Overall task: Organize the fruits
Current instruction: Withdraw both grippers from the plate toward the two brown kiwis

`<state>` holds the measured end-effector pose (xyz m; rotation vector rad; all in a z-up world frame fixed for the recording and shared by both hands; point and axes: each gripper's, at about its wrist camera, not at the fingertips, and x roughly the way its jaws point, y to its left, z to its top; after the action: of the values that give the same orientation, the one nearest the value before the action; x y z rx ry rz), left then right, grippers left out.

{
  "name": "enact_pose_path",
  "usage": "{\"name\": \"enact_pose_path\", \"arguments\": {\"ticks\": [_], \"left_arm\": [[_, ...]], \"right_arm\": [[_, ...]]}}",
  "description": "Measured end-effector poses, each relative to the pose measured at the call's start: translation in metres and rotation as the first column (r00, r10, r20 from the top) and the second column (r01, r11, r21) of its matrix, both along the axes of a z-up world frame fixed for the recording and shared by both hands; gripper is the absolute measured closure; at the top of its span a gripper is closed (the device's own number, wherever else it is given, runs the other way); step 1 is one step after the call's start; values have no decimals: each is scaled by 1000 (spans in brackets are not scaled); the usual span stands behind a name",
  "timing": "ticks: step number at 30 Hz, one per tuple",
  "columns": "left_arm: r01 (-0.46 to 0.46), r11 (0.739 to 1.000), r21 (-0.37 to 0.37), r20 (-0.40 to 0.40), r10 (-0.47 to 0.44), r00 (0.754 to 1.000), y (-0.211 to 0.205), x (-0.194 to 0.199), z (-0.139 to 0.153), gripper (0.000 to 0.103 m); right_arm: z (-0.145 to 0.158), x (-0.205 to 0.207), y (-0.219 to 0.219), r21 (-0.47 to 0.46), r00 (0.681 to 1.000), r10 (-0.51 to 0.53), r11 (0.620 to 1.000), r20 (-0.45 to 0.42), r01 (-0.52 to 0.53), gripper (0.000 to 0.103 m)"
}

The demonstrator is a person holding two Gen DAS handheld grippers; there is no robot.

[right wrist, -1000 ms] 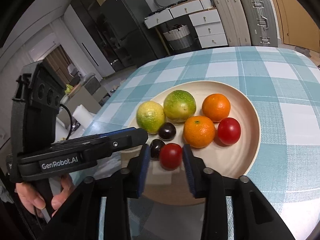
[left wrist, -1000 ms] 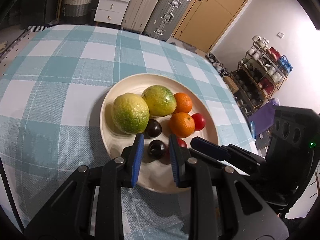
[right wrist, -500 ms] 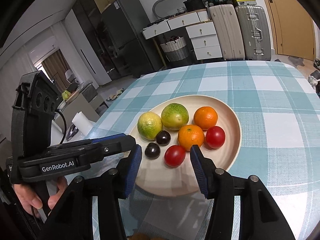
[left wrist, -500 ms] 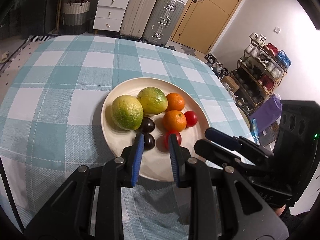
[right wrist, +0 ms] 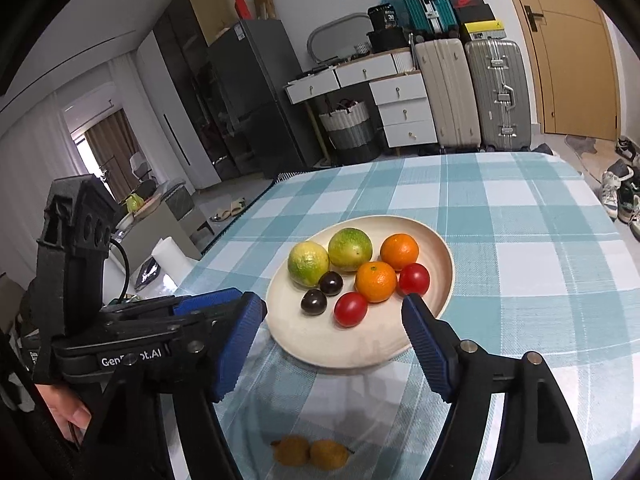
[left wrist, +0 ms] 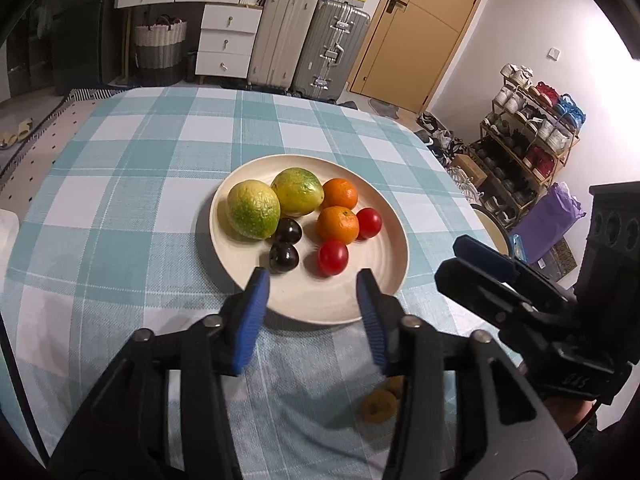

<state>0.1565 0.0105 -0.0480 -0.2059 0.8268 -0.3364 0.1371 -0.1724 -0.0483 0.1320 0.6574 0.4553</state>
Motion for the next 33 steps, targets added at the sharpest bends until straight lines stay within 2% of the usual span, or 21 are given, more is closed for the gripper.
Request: {"name": "enact_pose_path", "arguments": {"ticks": [2, 7, 9, 12, 18, 21, 33], "left_arm": [[-3, 1000, 9, 9, 3, 1000, -2, -8, 3, 58], [-26, 999, 22, 30, 25, 999, -1, -26, 10, 35], [-35, 999, 31, 34, 33, 999, 0, -33, 11, 31], [-46, 998, 44, 40, 44, 998, 0, -40, 12, 19], [-44, 998, 39, 63, 42, 997, 0, -55, 15, 13], [-52, 997, 59, 77, 48, 996, -2, -62, 17, 2], [-61, 994, 95, 74, 54, 996, -6, -74, 16, 1]], "right_arm": [[3, -6, -1, -3, 1000, -1, 1000, 11, 1, 28], [11, -25, -8, -2, 999, -20, 1000, 46, 20, 16], [13, -31, -13, 2, 998, -30, 1000, 50, 30, 15], [14, -38, -19, 7, 998, -39, 999, 48, 39, 13], [16, -55, -30, 26, 997, -52, 998, 60, 51, 6], [17, -61, -34, 34, 997, -55, 998, 61, 53, 5], [17, -72, -44, 47, 996, -68, 997, 60, 65, 1]]}}
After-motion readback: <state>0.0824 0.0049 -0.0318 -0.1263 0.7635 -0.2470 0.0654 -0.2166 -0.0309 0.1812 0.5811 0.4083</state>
